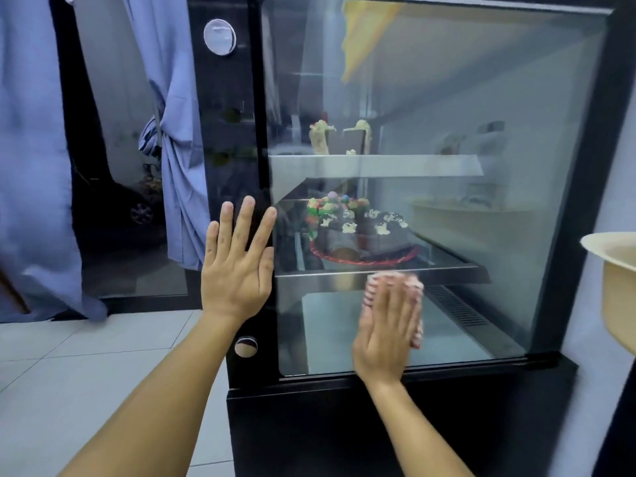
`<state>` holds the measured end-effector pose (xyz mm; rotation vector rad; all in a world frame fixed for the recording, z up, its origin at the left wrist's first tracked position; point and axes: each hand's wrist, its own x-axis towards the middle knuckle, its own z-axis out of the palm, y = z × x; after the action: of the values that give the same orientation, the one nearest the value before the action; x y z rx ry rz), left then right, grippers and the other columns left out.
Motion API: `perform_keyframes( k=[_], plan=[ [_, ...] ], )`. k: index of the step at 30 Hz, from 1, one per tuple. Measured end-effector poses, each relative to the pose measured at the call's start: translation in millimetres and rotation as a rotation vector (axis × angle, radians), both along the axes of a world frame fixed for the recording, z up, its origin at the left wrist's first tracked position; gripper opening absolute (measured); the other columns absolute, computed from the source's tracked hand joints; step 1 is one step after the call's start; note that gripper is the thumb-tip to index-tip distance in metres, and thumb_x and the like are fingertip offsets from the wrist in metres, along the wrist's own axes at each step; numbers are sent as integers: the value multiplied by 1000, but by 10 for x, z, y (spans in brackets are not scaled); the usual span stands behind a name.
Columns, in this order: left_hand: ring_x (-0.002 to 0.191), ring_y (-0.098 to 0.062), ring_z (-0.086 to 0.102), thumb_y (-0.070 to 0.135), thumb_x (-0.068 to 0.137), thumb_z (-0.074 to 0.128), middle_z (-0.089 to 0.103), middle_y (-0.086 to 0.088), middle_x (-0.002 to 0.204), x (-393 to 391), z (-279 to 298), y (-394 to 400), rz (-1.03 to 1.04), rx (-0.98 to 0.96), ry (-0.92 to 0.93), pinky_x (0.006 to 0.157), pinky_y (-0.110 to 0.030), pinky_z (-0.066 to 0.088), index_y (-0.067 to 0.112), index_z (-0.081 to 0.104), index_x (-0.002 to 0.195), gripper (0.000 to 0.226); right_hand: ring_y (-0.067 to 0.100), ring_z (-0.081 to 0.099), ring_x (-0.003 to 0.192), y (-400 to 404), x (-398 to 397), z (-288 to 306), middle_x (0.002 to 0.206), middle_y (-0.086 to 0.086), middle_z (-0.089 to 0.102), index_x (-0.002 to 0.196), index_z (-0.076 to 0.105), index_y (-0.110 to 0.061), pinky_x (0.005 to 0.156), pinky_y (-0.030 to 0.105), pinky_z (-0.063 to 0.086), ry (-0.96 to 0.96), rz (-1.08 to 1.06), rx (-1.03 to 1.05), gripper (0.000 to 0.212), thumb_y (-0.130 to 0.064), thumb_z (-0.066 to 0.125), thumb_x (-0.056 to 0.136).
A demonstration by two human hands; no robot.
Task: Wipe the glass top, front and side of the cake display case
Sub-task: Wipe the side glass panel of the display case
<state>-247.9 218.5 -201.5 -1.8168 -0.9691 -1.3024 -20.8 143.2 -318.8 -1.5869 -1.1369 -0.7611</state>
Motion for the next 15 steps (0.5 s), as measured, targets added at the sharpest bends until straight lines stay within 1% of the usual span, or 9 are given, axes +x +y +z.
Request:
perform_keyframes(
  k=[1, 3, 5, 8, 9, 10, 13, 14, 15],
  plan=[
    [162, -31, 2, 33, 109, 28, 9, -6, 175, 21, -88, -7, -4, -11, -20, 131, -48, 3, 27, 18, 167, 59, 32, -2, 161, -35, -53, -142, 174, 5, -6, 167, -1, -20, 129, 49, -2, 91, -18, 1, 64, -34, 22, 109],
    [162, -31, 1, 33, 109, 28, 9, -7, 175, 59, -261, -11, -3, -39, -64, 131, -48, 3, 25, 16, 167, 60, 36, -1, 160, -57, -289, -497, 174, 12, -5, 166, -1, -14, 128, 53, 1, 12, 24, -71, 62, -36, 15, 111],
    [162, -30, 0, 33, 108, 28, 10, -7, 175, 79, -362, -7, -1, -53, -89, 131, -48, 3, 23, 18, 167, 60, 32, -3, 160, -46, -405, -663, 174, 10, -4, 166, 2, -15, 129, 48, -1, -271, 135, -160, 60, -36, 14, 112],
    [162, -28, -1, 34, 108, 27, 9, -6, 175, 101, -353, 16, 3, -50, -97, 131, -47, 3, 23, 19, 167, 60, 23, -4, 161, 37, -98, -139, 174, 1, -6, 167, 3, -23, 130, 42, -4, -597, 145, -118, 64, -33, 29, 109],
    [162, -28, -1, 34, 108, 27, 10, -6, 174, 101, -355, 15, 3, -48, -103, 131, -46, 2, 23, 19, 167, 60, 22, -5, 161, 51, 57, 43, 174, -1, -6, 167, 2, -24, 130, 42, -5, -578, 114, -77, 67, -31, 32, 107],
    [162, -28, -1, 34, 108, 27, 10, -6, 174, 99, -365, 11, 5, -46, -107, 131, -46, 2, 23, 20, 167, 60, 23, -5, 161, 52, 230, 183, 174, -1, -7, 166, 1, -25, 130, 43, -5, -460, 70, -26, 69, -31, 32, 106],
    [162, -29, 0, 34, 108, 27, 9, -6, 175, 102, -373, 20, 4, -37, -99, 131, -46, 2, 23, 19, 167, 60, 31, -4, 161, 8, 441, 234, 174, 5, -3, 166, -5, -26, 128, 58, 5, 200, -40, 120, 65, -33, 23, 108],
    [162, -29, 0, 34, 108, 26, 9, -5, 175, 101, -368, 25, 6, -35, -99, 131, -46, 2, 23, 18, 167, 60, 33, -3, 160, -8, 319, 137, 174, 7, -3, 166, -6, -24, 127, 60, 7, 294, -60, 140, 63, -34, 20, 109],
    [162, -29, 0, 34, 109, 26, 9, -5, 175, 101, -364, 32, 8, -34, -104, 131, -46, 2, 24, 18, 167, 60, 34, -3, 160, -19, 127, -4, 174, 8, -5, 166, -7, -22, 127, 59, 5, 260, -38, 105, 62, -35, 18, 110]
  ],
)
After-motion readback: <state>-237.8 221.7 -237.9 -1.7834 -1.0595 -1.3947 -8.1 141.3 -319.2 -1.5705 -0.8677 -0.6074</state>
